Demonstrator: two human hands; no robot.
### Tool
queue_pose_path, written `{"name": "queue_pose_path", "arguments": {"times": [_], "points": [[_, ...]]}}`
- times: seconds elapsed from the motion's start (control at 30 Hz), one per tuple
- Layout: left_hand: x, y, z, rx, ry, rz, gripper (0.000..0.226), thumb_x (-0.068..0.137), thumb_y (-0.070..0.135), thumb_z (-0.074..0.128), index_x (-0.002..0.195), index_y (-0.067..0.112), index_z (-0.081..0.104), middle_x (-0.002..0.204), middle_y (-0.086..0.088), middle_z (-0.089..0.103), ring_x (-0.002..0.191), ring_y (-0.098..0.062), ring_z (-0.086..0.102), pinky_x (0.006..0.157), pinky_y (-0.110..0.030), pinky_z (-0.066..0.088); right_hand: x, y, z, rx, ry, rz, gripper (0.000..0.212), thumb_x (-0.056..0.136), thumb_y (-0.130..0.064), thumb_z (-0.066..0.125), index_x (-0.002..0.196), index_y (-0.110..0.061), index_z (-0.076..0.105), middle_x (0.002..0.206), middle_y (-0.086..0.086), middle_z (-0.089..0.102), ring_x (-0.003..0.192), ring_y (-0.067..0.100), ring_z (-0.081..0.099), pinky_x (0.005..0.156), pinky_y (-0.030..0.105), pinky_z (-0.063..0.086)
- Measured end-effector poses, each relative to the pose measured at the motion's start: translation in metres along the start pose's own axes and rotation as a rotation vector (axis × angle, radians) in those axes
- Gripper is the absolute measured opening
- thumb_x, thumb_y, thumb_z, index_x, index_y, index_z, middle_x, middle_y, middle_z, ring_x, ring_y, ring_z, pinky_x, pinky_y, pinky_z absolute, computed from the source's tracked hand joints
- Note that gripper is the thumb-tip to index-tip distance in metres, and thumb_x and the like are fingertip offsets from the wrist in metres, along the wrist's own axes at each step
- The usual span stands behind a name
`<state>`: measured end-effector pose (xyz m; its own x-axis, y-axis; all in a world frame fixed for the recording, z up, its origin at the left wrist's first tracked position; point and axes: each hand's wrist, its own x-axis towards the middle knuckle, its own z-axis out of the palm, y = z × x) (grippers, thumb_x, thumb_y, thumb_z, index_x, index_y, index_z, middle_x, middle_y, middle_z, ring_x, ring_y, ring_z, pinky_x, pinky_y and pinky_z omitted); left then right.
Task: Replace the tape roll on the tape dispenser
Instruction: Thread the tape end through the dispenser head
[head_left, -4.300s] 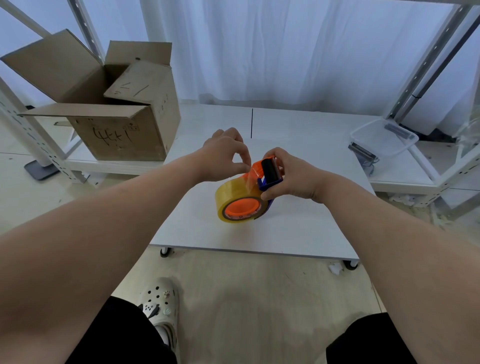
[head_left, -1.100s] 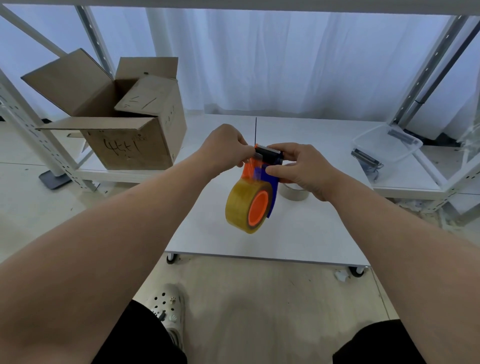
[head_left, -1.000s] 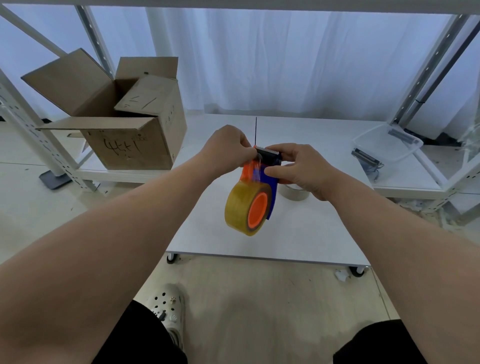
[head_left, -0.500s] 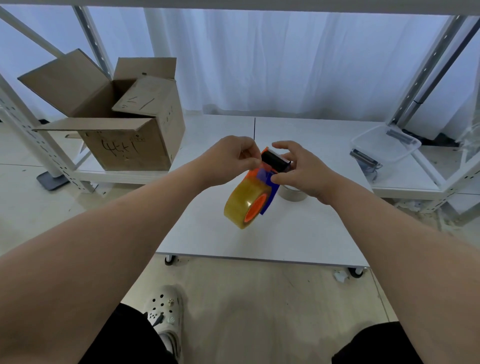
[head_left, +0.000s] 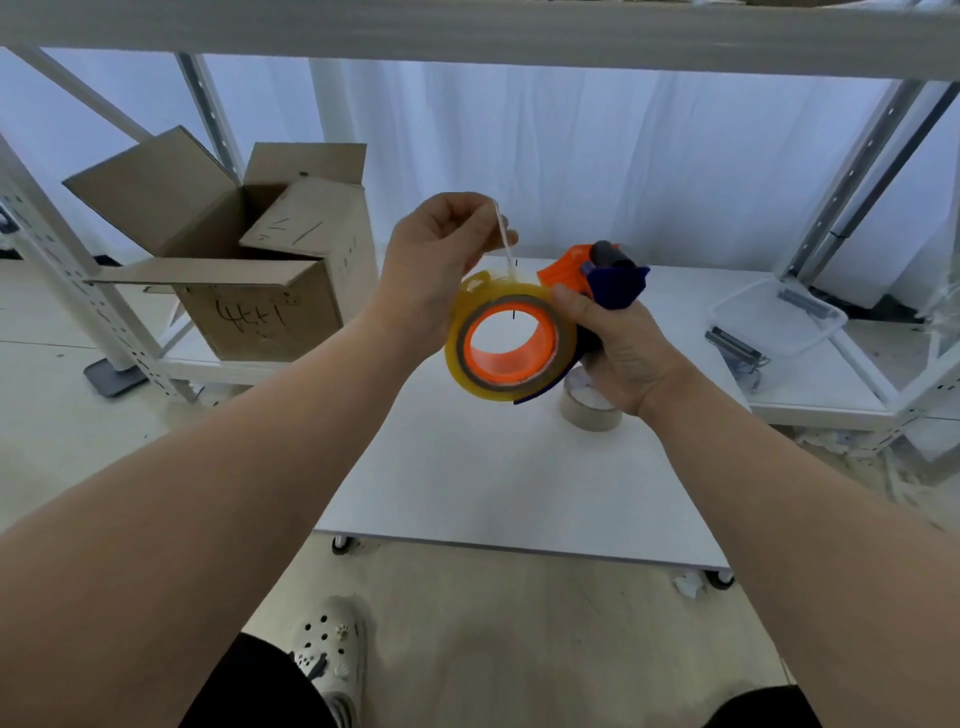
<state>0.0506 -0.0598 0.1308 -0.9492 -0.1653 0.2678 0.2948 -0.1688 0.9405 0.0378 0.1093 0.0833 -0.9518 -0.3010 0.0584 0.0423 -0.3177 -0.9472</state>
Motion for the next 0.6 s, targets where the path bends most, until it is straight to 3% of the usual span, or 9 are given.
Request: {"name": "queue_pose_path", "arguments": {"times": [0.1,0.17,0.27,0.47,0.6], "points": [[-0.004,-0.005,0.002,-0.099,0.074,-0.084,0.011,0.092,0.009,0.056,0.084,0.011,0.063,0.076,-0.003,0.067,0.074,-0.013,0.068,0.076,-0.028,0.053,-0.004,-0.006,0.004,-0.100,0.017,-0.002,0.099,0.046,-0.029,0.084,0.133,-0.014,0.041,0.108,0.006,0.064,0.100,0.026,0.066,0.085,0.042,0.057],[-0.007,-0.006,0.003,-0.184,0.117,-0.139,0.013,0.093,0.009,0.056,0.082,0.012,0.062,0.071,-0.001,0.068,0.074,-0.013,0.067,0.072,-0.023,0.052,-0.006,-0.007,0.002,-0.136,0.009,-0.010,0.090,0.057,-0.019,0.081,0.135,-0.015,0.037,0.109,0.006,0.062,0.101,0.026,0.064,0.085,0.040,0.057],[-0.008,-0.005,0.005,-0.266,0.185,-0.192,0.013,0.093,0.010,0.056,0.081,0.013,0.061,0.075,-0.001,0.066,0.078,-0.015,0.067,0.083,-0.030,0.046,-0.008,-0.008,0.002,-0.167,0.017,-0.020,0.068,0.072,-0.004,0.073,0.128,-0.022,0.040,0.105,0.003,0.061,0.094,0.022,0.064,0.077,0.033,0.059],[-0.006,-0.007,0.003,-0.079,0.155,-0.099,0.022,0.092,0.004,0.054,0.074,0.016,0.060,0.072,-0.002,0.064,0.072,-0.010,0.061,0.076,-0.022,0.046,-0.013,0.000,-0.008,-0.340,-0.112,0.038,0.073,0.072,-0.001,0.076,0.132,-0.017,0.039,0.101,0.001,0.061,0.086,0.011,0.064,0.071,0.022,0.055],[0.000,-0.007,-0.009,0.045,0.091,-0.075,0.017,0.091,0.008,0.056,0.079,0.018,0.060,0.075,0.001,0.066,0.077,-0.011,0.062,0.081,-0.028,0.044,-0.020,0.010,-0.018,-0.523,-0.184,0.139,0.068,0.072,0.002,0.076,0.120,-0.031,0.040,0.106,-0.003,0.061,0.090,0.013,0.063,0.071,0.020,0.057]]}}
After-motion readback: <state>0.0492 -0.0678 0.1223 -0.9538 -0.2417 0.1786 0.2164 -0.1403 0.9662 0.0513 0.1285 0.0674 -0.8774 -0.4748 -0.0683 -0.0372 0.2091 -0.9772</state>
